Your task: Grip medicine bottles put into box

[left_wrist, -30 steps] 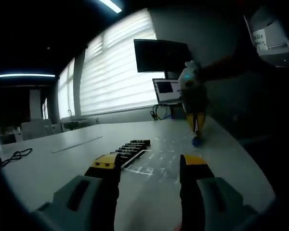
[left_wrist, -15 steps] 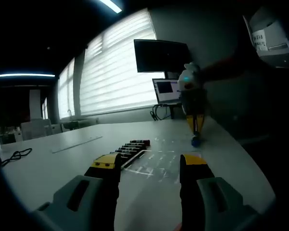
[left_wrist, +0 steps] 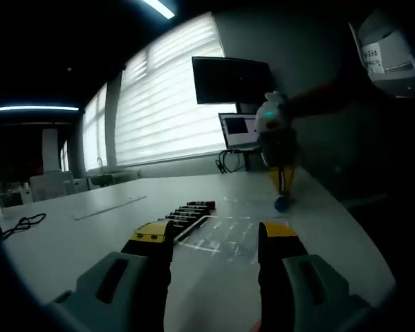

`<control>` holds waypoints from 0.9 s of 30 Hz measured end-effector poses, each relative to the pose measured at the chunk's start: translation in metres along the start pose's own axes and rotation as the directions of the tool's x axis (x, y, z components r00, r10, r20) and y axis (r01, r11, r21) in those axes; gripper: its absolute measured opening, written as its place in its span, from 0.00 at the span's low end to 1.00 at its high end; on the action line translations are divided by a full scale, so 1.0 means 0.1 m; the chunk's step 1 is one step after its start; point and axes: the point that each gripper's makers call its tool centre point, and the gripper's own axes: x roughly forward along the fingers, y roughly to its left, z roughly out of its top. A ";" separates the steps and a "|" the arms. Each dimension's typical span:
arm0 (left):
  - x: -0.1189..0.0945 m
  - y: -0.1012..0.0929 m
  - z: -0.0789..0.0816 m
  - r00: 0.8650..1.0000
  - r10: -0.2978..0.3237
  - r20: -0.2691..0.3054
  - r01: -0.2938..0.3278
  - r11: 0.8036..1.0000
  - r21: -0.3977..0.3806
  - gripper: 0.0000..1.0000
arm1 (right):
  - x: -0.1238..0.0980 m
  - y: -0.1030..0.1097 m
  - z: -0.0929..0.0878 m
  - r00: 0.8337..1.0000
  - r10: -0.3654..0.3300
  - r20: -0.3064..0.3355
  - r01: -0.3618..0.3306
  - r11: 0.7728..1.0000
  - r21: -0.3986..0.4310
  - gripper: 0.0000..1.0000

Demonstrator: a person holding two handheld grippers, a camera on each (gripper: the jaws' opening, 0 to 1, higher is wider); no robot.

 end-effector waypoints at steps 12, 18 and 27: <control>0.00 -0.01 0.00 1.000 -0.001 -0.001 0.001 1.000 0.003 0.41 | -0.01 -0.08 0.06 0.999 -0.033 -0.004 0.033 0.998 0.061 0.02; 0.00 -0.01 0.00 1.000 -0.002 0.000 0.002 1.000 0.002 0.41 | -0.09 -0.19 0.13 0.995 -0.089 0.034 0.086 0.993 0.081 0.04; 0.00 0.00 0.00 1.000 0.000 -0.001 0.000 1.000 0.003 0.41 | -0.15 -0.49 0.05 0.981 -0.194 0.011 0.192 0.977 0.096 0.09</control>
